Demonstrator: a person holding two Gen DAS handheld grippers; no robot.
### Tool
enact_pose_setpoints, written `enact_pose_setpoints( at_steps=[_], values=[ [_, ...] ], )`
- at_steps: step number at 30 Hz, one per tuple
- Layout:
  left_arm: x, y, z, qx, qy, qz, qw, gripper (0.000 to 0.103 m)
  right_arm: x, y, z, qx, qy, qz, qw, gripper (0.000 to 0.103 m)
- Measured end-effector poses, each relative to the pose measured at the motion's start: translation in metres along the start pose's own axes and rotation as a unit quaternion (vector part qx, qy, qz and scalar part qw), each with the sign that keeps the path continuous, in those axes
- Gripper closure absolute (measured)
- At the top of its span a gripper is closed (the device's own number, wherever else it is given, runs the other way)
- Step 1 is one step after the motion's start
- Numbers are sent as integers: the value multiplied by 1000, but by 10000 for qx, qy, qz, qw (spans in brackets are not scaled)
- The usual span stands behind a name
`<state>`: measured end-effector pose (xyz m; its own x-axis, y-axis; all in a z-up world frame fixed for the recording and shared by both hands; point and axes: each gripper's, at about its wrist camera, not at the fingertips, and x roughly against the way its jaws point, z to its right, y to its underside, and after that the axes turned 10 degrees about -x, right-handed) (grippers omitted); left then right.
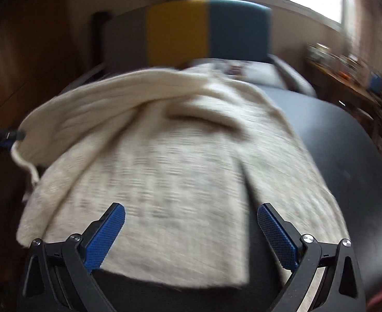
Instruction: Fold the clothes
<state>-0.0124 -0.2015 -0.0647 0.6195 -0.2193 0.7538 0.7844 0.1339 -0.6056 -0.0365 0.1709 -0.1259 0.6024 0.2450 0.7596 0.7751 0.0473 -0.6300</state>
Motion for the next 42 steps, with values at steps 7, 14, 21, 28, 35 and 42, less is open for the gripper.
enact_pose_setpoints(
  at_steps=[7,14,21,28,35,42],
  values=[
    [-57,-1,12,-923,-881,-792,9887,78,-61,9,-33,454,-146,-900,9948,0],
    [-39,13,-30,429,852,-486,9943,96,-43,31,-5,306,-110,-1002,9944,0],
    [13,-15,-147,2277,1117,91,9673,93,-13,64,27,186,-79,-1065,9941,0],
    [43,-19,-167,2377,681,-110,9689,82,-15,58,23,-32,149,-992,9950,0],
    [-7,36,-30,918,2393,-1126,9600,78,-17,51,26,-66,192,-890,9958,0],
    [-56,71,34,889,2490,-1451,9534,68,-23,46,26,-95,217,-820,9964,0]
  ],
)
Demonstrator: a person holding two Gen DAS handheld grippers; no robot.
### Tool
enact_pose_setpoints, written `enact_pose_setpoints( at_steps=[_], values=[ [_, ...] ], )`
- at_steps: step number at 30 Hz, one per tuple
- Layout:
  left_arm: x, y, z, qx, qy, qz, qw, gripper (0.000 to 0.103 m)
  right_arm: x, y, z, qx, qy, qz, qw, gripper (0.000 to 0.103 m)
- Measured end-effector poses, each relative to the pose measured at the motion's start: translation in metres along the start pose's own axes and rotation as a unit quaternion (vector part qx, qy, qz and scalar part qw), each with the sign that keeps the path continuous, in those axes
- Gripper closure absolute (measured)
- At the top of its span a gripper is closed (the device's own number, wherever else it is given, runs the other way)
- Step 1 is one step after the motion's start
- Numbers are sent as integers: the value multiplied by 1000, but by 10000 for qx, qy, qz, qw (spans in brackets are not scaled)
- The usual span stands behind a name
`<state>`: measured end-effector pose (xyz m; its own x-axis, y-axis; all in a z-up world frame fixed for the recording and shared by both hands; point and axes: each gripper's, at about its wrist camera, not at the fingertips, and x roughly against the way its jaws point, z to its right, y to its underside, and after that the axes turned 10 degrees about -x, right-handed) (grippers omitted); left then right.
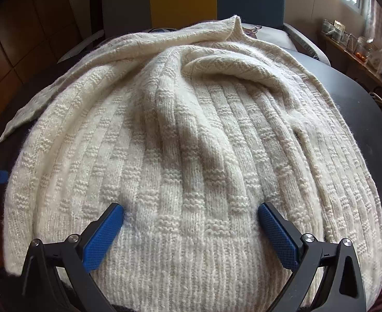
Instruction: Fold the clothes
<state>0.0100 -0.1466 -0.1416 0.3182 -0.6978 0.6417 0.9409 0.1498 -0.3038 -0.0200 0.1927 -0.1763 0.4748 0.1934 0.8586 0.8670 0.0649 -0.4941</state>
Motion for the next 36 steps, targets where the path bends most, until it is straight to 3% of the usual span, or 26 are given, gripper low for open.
enact_pose_setpoints(
  at_steps=[3,7,8,9,10,12,14,17,18,19,20,21,22,25,27,29,31,32,33,36],
  values=[
    [-12,7,5,186,30,87,9998,61,-9,-8,0,-4,-4,66,10000,0],
    [-28,11,2,596,214,226,9977,65,-11,-6,-4,-5,-17,170,9999,0],
    [-30,10,2,629,151,158,9978,78,-10,-4,-3,-8,-19,193,9998,0],
    [-33,9,2,663,88,90,9977,99,-9,-3,-3,-11,-22,215,9998,0],
    [-36,9,2,697,25,22,9976,100,-9,-2,-3,-16,-21,235,9997,0],
    [-25,6,7,488,-459,227,9975,101,-8,-1,-4,-48,11,238,9997,0],
    [-2,2,0,479,-1052,516,9920,101,-7,0,-6,-83,26,153,9998,0],
    [33,-5,-16,616,-1347,861,9852,101,-4,3,-13,-79,14,-33,10000,0],
    [42,-4,-19,693,-1156,944,9864,101,-3,4,-16,-57,7,-97,9999,0],
    [51,-3,-21,775,-924,1022,9874,96,-4,6,-18,23,5,-124,9999,0],
    [55,-1,-20,721,-973,1024,9873,85,-4,8,-20,59,7,-96,9999,0],
    [59,0,-19,649,-1060,1016,9870,81,-4,10,-21,82,5,-69,9999,0],
    [59,3,-18,579,-1203,1025,9857,80,-3,10,-21,39,-16,-45,10000,0],
    [63,7,-34,453,-953,757,9915,71,-3,11,-21,-17,9,-14,10000,0],
    [44,8,-31,355,-945,592,9931,63,-3,11,-23,-12,37,-23,10000,0],
    [30,7,-24,199,-1016,712,9921,59,-3,11,-23,6,26,-38,10000,0],
    [19,3,-20,194,-824,710,9939,58,-2,11,-23,25,13,-48,10000,0],
    [13,0,-19,199,-719,698,9948,70,-2,11,-23,33,7,-54,10000,0],
    [7,-3,-18,223,-712,635,9952,97,-2,11,-23,32,8,-67,10000,0],
    [15,-11,-10,137,-860,777,9932,98,-2,10,-24,78,8,-174,9998,0]
  ],
)
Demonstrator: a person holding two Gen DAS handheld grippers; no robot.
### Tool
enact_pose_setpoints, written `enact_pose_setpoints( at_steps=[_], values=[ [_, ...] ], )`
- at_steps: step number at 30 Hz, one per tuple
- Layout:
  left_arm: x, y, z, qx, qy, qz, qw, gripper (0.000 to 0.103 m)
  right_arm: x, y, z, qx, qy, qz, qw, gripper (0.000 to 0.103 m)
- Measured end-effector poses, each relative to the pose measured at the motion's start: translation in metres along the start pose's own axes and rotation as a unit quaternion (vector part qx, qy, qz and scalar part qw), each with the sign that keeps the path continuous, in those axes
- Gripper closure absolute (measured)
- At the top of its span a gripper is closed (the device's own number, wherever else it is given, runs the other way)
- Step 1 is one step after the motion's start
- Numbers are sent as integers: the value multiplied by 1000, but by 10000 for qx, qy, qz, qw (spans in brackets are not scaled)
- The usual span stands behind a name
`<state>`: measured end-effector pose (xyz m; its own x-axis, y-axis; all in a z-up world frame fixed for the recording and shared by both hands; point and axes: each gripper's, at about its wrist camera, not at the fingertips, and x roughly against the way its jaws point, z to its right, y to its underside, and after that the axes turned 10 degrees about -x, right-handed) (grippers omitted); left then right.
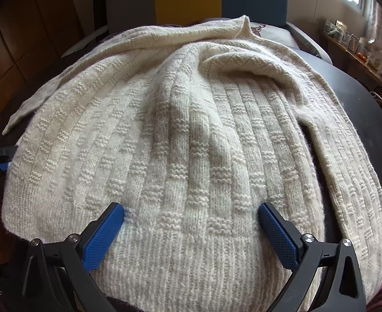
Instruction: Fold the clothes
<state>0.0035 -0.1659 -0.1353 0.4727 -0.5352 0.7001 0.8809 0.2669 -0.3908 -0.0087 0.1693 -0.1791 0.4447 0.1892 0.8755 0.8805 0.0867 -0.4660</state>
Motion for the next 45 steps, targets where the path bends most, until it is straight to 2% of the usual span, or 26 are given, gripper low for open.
enact_pose_setpoints(
  at_steps=[3,5,7,8,10,13,15,17,21,22,24,27,29,30,32,34,35,37,39,42,43,44,45],
  values=[
    [33,2,0,-205,-364,255,9988,98,2,-3,4,17,-80,-265,9996,0],
    [28,3,-9,-237,-697,28,9973,98,6,2,6,116,-110,-346,9993,0],
    [11,4,-13,-195,-809,-238,9962,95,8,9,4,160,-103,-255,9995,0],
    [6,6,-13,-189,-794,-244,9964,91,9,12,3,139,-96,-180,9997,0],
    [8,3,-7,-195,-763,-163,9968,89,9,17,-3,145,-45,-123,9998,0],
    [29,-12,13,-381,-874,346,9948,86,11,12,-4,176,-120,-216,9995,0],
    [42,-26,29,-793,-1051,720,9887,82,15,7,-2,101,-250,-260,9993,0],
    [44,-39,55,-1435,-1384,928,9755,80,21,0,0,-58,-496,-139,9987,0],
    [25,-65,87,-2733,-1838,756,9412,78,20,-18,-5,-347,-647,61,9973,0],
    [27,-82,78,-2701,-1936,639,9410,78,17,-22,-7,-407,-702,78,9967,0],
    [39,-95,50,-2520,-2021,492,9451,78,12,-29,-8,-404,-794,108,9960,0],
    [48,-99,39,-2883,-2091,527,9329,75,5,-35,-13,-322,-931,151,9950,0],
    [45,-94,47,-3432,-1997,378,9170,73,1,-37,-22,-189,-1015,173,9945,0],
    [39,-90,53,-3727,-1987,293,9059,71,-3,-38,-25,-144,-1018,145,9946,0],
    [23,-83,66,-4290,-2033,149,8800,71,-10,-40,-29,-91,-949,85,9954,0],
    [6,-78,76,-4811,-2147,38,8500,71,-16,-42,-30,-158,-896,60,9958,0],
    [-7,-80,77,-4949,-2236,-57,8397,71,-19,-43,-31,-192,-870,48,9960,0],
    [-29,-90,72,-4975,-2401,-254,8332,71,-23,-44,-32,-213,-834,39,9963,0],
    [-52,-100,67,-4982,-2452,-483,8303,71,-24,-45,-33,-198,-809,43,9965,0],
    [-75,-105,64,-5241,-2871,-605,7995,71,-26,-44,-35,-85,-752,52,9971,0],
    [-80,-105,63,-5341,-3010,-570,7880,76,-26,-44,-36,-44,-731,57,9973,0],
    [-75,-113,60,-5082,-2829,-473,8121,98,-27,-43,-37,-5,-704,66,9975,0],
    [-68,-122,56,-4760,-2596,-366,8395,97,-27,-43,-38,32,-677,74,9977,0]
  ],
)
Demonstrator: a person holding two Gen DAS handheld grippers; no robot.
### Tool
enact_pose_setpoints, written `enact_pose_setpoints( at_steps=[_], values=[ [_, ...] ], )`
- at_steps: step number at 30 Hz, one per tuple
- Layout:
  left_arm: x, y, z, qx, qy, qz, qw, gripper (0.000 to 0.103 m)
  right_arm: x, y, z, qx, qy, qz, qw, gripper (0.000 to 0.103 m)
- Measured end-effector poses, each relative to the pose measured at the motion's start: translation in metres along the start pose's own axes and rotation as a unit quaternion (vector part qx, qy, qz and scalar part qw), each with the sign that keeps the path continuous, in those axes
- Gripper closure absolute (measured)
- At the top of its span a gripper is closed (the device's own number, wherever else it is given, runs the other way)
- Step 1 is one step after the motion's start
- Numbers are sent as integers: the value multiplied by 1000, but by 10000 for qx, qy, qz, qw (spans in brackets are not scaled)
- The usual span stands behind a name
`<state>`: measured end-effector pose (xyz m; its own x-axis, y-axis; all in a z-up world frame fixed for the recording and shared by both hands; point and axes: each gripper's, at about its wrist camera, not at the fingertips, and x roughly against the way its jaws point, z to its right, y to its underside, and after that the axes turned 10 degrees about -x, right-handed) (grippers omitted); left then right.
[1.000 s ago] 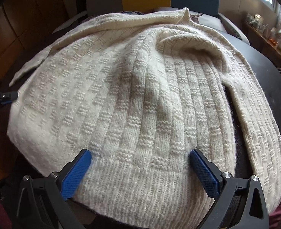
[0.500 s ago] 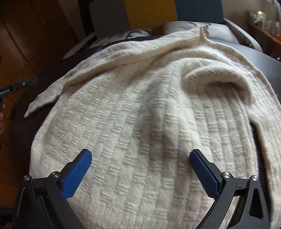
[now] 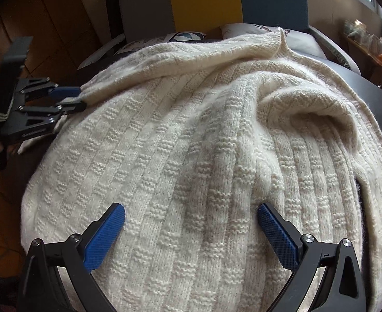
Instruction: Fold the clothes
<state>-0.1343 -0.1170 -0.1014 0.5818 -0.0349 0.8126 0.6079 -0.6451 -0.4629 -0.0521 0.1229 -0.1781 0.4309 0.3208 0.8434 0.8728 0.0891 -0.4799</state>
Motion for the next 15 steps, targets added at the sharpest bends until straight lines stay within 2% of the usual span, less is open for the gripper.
enact_pose_setpoints(
  at_steps=[2,3,4,5,7,8,12,15],
  values=[
    [8,4,-28,926,409,292,9944,98,2,-1,-1,13,32,16,10000,0],
    [14,8,-46,1441,582,461,9868,98,4,-2,-2,-2,22,41,10000,0],
    [19,15,-65,1971,786,630,9752,98,8,-6,0,-51,-56,123,9999,0],
    [24,23,-87,2499,985,775,9601,98,13,-10,2,-97,-125,213,9996,0],
    [23,34,-118,3139,1175,853,9383,98,23,-24,6,-133,-168,440,9988,0],
    [20,39,-132,3384,1143,834,9303,98,26,-33,9,-136,-198,517,9984,0],
    [-9,49,-162,3798,1185,473,9162,98,21,-77,17,-5,-76,780,9969,0],
    [-32,47,-176,3958,1039,164,9123,98,3,-114,27,18,31,848,9964,0]
  ],
)
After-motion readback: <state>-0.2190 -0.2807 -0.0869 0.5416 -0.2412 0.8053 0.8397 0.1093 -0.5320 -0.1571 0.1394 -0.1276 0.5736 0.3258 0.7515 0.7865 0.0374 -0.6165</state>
